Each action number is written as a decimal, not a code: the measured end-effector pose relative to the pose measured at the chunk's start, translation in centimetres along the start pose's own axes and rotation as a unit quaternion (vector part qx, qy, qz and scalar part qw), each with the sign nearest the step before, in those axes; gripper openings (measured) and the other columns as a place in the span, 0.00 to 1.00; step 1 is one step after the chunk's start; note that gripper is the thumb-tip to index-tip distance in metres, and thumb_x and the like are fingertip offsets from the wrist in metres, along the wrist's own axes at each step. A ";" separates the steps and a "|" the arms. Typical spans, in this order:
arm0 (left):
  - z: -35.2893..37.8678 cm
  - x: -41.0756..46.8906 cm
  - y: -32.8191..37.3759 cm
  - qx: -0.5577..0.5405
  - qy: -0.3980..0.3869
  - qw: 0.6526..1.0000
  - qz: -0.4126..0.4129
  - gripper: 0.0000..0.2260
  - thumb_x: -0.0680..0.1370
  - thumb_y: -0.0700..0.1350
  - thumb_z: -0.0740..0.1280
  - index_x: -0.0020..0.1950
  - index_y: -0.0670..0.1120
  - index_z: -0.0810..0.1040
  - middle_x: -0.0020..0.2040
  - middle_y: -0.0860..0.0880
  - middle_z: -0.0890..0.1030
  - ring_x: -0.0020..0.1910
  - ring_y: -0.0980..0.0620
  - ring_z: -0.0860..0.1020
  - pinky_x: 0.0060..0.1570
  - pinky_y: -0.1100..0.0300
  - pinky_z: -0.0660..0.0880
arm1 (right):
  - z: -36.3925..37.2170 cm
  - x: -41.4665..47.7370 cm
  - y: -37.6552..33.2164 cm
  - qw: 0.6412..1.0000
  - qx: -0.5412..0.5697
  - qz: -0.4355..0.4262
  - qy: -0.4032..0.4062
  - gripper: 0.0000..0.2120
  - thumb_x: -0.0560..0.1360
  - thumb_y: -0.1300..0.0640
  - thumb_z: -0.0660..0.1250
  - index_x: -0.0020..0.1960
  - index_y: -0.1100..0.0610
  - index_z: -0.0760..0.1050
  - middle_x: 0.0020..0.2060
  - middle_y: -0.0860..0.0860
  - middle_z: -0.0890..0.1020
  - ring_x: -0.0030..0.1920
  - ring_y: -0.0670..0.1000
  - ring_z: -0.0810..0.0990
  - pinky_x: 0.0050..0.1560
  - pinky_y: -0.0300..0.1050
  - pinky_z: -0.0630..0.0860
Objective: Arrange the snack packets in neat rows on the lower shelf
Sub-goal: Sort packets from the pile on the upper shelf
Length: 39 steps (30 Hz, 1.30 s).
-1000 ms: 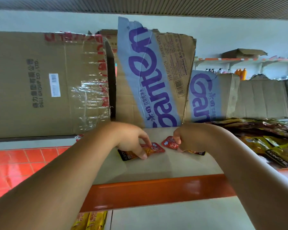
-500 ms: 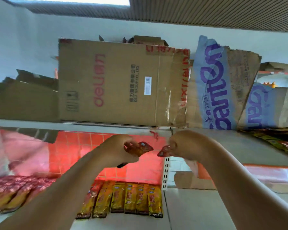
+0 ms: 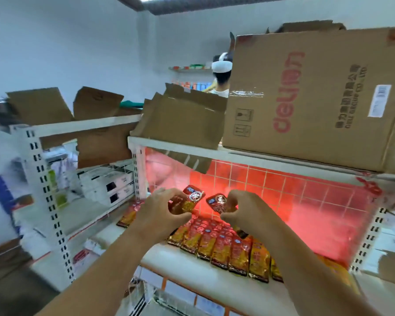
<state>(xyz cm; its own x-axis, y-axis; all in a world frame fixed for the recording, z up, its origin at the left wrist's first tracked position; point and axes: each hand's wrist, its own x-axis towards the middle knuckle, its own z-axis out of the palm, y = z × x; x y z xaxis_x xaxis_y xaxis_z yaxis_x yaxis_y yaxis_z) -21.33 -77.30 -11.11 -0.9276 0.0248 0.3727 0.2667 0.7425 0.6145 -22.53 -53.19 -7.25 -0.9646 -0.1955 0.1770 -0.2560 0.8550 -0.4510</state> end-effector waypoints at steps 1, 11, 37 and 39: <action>-0.3 -0.5 -1.3 -0.005 0.013 1.000 -0.012 0.18 0.69 0.58 0.78 0.57 0.62 0.78 0.53 0.56 0.78 0.50 0.59 0.77 0.46 0.66 0.71 | 1.1 0.6 -0.6 1.000 0.018 -0.003 0.004 0.09 0.73 0.52 0.74 0.44 0.51 0.73 0.41 0.49 0.81 0.40 0.50 0.81 0.40 0.48 0.78; 0.6 -2.5 -13.4 0.019 0.098 0.987 -0.122 0.19 0.71 0.53 0.78 0.60 0.60 0.78 0.53 0.60 0.75 0.52 0.64 0.74 0.52 0.64 0.72 | 14.8 7.9 -4.2 0.991 0.128 -0.008 -0.026 0.14 0.71 0.49 0.75 0.39 0.50 0.70 0.37 0.49 0.78 0.36 0.48 0.77 0.33 0.44 0.71; 5.7 8.5 -33.9 0.086 0.038 0.973 -0.213 0.23 0.72 0.58 0.76 0.64 0.56 0.75 0.53 0.54 0.73 0.53 0.51 0.77 0.52 0.53 0.80 | 34.5 21.8 -6.6 0.992 0.081 0.025 -0.094 0.15 0.71 0.43 0.73 0.49 0.47 0.70 0.46 0.45 0.71 0.44 0.45 0.72 0.41 0.36 0.69; 6.0 8.9 -35.1 0.089 0.027 0.975 -0.204 0.23 0.73 0.57 0.76 0.65 0.56 0.73 0.54 0.54 0.72 0.55 0.51 0.75 0.54 0.56 0.78 | 35.0 22.0 -6.8 0.990 0.086 0.051 -0.097 0.16 0.71 0.42 0.73 0.51 0.47 0.70 0.47 0.45 0.70 0.44 0.44 0.72 0.43 0.37 0.71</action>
<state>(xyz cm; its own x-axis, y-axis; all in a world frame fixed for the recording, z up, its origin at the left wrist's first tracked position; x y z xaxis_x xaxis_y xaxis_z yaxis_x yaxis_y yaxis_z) -40.54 -99.14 -33.49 -0.9304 -0.3290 0.1614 -0.1759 0.7874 0.5909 -44.23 -80.14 -30.87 -0.9759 -0.2143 -0.0416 -0.1466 0.7846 -0.6024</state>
